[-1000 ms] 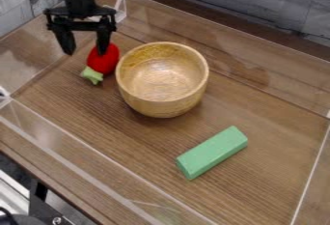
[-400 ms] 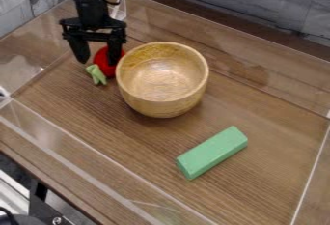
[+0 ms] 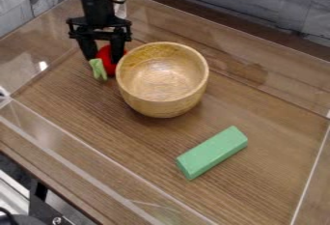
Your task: Move the red fruit to the right side of the table
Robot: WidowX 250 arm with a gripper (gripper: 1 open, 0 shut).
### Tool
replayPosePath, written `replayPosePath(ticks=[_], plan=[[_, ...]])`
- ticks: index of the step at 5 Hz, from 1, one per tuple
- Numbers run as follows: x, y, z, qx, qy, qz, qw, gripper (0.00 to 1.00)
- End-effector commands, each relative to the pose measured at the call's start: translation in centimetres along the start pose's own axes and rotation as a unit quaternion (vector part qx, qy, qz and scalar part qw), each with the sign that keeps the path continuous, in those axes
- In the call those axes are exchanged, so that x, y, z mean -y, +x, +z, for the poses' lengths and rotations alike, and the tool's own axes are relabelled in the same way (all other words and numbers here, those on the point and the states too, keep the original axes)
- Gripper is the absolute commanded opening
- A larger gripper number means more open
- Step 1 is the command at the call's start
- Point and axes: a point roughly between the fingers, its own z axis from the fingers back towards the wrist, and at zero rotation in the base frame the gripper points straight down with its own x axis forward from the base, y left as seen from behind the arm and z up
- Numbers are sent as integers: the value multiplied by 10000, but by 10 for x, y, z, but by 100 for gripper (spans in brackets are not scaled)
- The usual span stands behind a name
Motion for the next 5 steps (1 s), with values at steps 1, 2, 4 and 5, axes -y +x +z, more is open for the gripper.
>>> replayPosePath(ticks=[1, 2, 4, 5], plan=[[-22, 9, -5, 93, 61, 184, 9998, 0], [-14, 0, 14, 225, 7, 619, 9978, 0], [12, -13, 59, 481, -154, 1456, 9881, 0], [47, -16, 85, 587, -277, 1797, 9816, 0]])
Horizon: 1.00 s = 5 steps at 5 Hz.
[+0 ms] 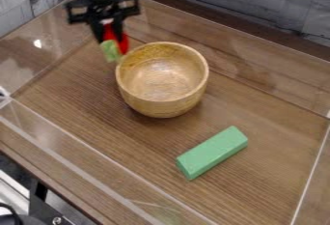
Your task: Move the red fruit to the right side of the table
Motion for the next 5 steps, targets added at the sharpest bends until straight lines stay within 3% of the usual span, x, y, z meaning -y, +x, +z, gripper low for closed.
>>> replayPosePath(ticks=[1, 2, 3, 4, 5], plan=[[46, 0, 21, 250, -210, -99, 9994, 0], [97, -9, 11, 182, -257, -319, 9990, 0], [135, -31, 3, 129, -259, -399, 9988, 0], [164, -56, -10, 77, -204, -395, 9990, 0], [177, -69, -26, 41, -148, -424, 9990, 0]])
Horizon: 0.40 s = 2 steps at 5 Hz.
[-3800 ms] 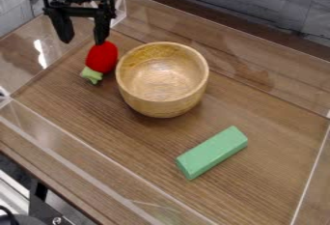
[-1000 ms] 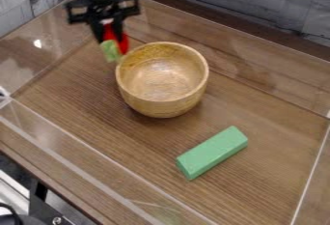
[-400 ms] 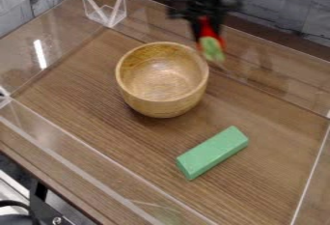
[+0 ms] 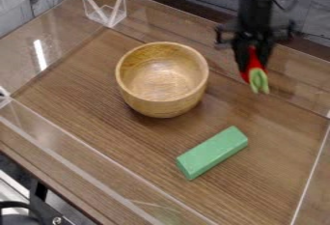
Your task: Move the red fruit to the right side of the table
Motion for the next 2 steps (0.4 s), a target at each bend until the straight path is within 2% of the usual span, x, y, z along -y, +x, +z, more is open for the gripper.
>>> replayPosePath(ticks=[1, 2], plan=[[6, 3, 6, 198, -183, 3, 9996, 0], [12, -6, -7, 194, -192, 321, 9991, 0]])
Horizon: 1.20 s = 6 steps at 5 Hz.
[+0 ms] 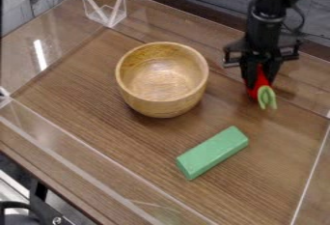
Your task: Move the red fruit to the right side of the table
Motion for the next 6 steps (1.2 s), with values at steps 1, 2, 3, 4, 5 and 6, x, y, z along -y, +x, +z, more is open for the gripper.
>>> replayPosePath(ticks=[1, 2, 3, 4, 5, 6], plan=[[14, -5, 1, 145, -179, 271, 9994, 0], [18, -11, -12, 125, -213, 347, 9991, 0], [22, -16, -20, 105, -256, 452, 9986, 0], [25, -20, -23, 95, -308, 591, 9977, 0], [29, -25, -24, 91, -375, 706, 9968, 0], [33, -29, -24, 88, -445, 796, 9958, 0]])
